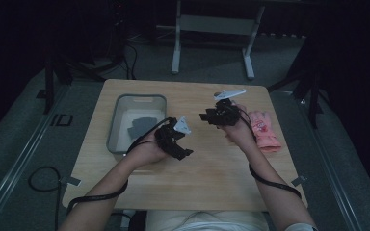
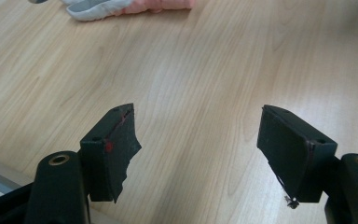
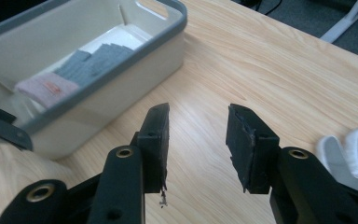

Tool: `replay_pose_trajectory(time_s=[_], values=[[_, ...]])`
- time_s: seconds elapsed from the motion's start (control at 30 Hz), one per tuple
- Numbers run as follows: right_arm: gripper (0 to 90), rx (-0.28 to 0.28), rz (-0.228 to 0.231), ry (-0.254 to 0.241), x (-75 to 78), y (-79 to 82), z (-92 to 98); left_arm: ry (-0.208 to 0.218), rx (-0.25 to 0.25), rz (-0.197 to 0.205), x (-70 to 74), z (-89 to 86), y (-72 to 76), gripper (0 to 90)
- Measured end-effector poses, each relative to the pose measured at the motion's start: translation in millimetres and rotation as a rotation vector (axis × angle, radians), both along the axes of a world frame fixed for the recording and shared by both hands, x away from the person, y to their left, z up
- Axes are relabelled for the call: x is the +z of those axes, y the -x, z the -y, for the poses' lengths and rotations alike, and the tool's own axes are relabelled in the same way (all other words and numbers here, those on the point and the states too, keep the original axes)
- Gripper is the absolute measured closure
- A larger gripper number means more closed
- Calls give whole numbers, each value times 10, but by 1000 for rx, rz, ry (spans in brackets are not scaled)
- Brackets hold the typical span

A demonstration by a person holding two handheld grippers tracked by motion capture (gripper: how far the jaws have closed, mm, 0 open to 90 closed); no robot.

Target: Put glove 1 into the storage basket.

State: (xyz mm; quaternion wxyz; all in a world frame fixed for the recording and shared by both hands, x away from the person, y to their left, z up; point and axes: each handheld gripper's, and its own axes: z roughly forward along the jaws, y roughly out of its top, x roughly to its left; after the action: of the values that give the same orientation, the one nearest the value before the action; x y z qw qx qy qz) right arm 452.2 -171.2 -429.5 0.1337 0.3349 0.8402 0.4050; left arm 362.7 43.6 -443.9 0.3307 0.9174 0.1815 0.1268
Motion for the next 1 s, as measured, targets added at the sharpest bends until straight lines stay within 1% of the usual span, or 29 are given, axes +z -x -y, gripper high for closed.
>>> replay_pose_trajectory(time_s=[0.07,0.1,0.2,0.23,0.27,0.3,0.37,0.4,0.47,0.5,0.53,0.57,0.63,0.67,0.7,0.73,0.77,0.8,0.83,0.9,0.93,1.0], values=[[598,9,19,2,-38,6,94,16,3,-8,-11,17,47,277],[601,8,25,7,-59,10,143,21,8,-5,-18,29,78,277],[611,-10,32,8,-105,13,291,23,-4,-14,-53,65,158,277],[611,-14,35,7,-113,10,336,18,-4,-11,-70,84,188,277],[611,-17,38,10,-120,5,380,18,-17,-11,-91,102,219,277],[611,-23,43,15,-126,-2,423,24,-36,-20,-119,120,249,278],[612,-32,55,31,-143,-29,510,17,-42,-19,-194,160,302,286],[613,-43,55,37,-153,-45,553,15,-53,-25,-234,174,322,285],[628,-65,58,53,-183,-79,647,20,-49,-29,-324,207,365,282],[630,-72,55,57,-194,-90,677,24,-50,-37,-371,220,383,280],[630,-82,56,62,-209,-105,716,17,-49,-37,-420,237,404,277],[631,-92,57,66,-221,-121,756,14,-47,-32,-472,255,430,262],[633,-110,49,66,-241,-152,829,24,-47,-55,-570,279,466,241],[633,-117,51,69,-247,-166,862,23,-54,-63,-617,288,482,211],[633,-123,53,70,-252,-183,893,28,-48,-74,-662,297,494,152],[633,-131,49,66,-254,-201,923,30,-38,-87,-701,302,502,139],[632,-140,47,64,-255,-219,949,30,-40,-90,-732,312,515,108],[632,-143,50,68,-257,-239,973,32,-37,-77,-755,322,534,30],[632,-146,53,73,-263,-260,992,47,-24,-64,-776,322,550,11],[632,-153,44,88,-292,-321,1022,94,-2,-54,-815,308,571,10],[632,-155,43,93,-303,-343,1028,120,16,-51,-838,301,577,10],[632,-156,35,106,-337,-416,1031,142,28,-38,-891,278,592,10]])
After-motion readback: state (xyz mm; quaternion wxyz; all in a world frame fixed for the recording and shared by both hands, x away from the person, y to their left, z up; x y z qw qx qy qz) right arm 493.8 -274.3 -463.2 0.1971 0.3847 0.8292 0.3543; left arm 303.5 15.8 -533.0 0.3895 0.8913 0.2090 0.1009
